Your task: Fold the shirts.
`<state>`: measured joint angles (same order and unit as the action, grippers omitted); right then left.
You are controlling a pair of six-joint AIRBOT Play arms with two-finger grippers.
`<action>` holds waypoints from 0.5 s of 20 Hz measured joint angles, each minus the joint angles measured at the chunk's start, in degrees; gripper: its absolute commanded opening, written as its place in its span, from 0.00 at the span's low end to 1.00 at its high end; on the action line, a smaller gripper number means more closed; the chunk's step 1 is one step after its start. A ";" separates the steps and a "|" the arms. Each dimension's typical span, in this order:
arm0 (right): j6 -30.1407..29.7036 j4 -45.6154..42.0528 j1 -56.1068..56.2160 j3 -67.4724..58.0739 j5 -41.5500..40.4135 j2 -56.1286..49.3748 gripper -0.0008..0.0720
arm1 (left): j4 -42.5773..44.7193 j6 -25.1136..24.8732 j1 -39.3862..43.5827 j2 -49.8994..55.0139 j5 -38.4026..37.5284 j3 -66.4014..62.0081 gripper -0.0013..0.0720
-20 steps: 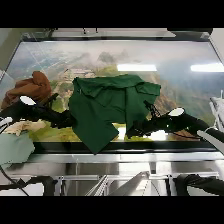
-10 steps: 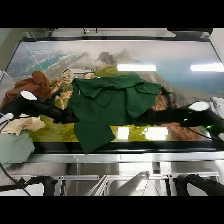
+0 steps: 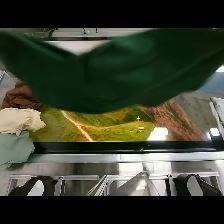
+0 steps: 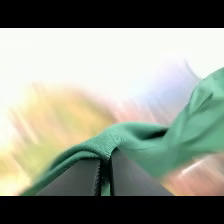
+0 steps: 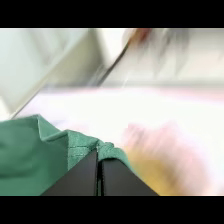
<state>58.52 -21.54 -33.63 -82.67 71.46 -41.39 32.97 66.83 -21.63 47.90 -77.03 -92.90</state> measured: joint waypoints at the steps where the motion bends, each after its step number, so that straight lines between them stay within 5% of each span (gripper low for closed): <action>1: -0.02 0.04 -1.44 -4.68 -0.39 0.42 0.05 | -0.31 0.00 -2.93 -2.01 0.70 -3.87 0.05; 6: 0.46 0.02 -4.17 -14.29 0.35 -0.92 0.04 | -4.26 0.13 -12.41 -3.08 -2.01 -11.43 0.05; 10: 1.51 -0.48 -2.12 -7.43 2.99 -6.05 0.04 | -5.95 -2.23 -6.14 3.48 -3.32 -5.68 0.05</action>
<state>60.03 -22.02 -35.75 -90.11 74.46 -47.44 27.03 64.60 -27.77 51.37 -80.36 -98.59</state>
